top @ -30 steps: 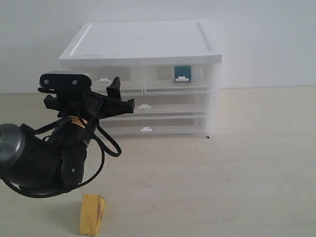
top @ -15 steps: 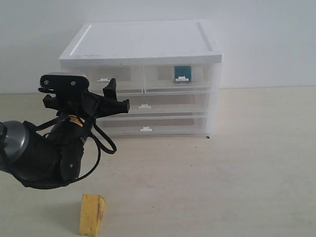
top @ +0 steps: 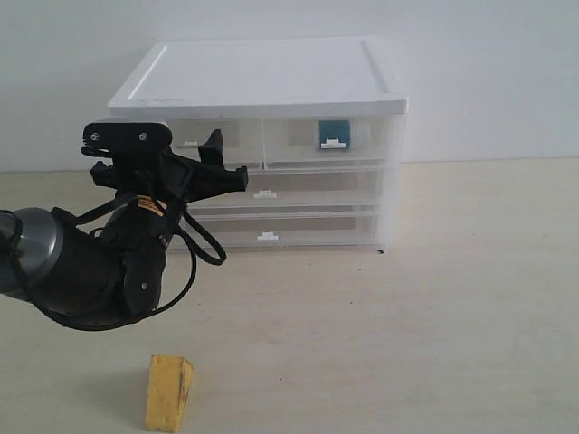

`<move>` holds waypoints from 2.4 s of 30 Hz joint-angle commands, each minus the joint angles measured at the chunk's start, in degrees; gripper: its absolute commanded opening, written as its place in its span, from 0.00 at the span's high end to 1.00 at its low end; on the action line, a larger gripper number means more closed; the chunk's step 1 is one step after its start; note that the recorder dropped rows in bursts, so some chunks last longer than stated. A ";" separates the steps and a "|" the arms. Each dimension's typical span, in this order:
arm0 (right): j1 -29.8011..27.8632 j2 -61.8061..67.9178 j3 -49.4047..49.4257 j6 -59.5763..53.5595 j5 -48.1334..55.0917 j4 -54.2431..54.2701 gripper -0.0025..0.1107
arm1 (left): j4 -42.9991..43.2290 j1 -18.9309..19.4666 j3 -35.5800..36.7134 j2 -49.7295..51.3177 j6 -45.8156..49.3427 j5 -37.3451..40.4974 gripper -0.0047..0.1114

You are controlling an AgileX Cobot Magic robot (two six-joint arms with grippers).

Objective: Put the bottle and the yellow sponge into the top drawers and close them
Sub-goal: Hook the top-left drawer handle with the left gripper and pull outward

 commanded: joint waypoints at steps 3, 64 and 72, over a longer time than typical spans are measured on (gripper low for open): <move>0.14 -0.30 0.26 -0.22 -0.35 -0.28 0.98 | 0.13 0.79 -1.65 0.75 -0.10 4.53 0.41; 0.14 -0.30 0.26 -0.22 -0.46 -0.28 0.98 | -19.23 -19.32 25.59 -15.57 7.23 -3.31 0.92; 0.14 -0.30 0.26 -0.22 -0.46 -0.28 0.98 | -19.22 -19.83 27.01 -15.57 4.22 -3.31 0.92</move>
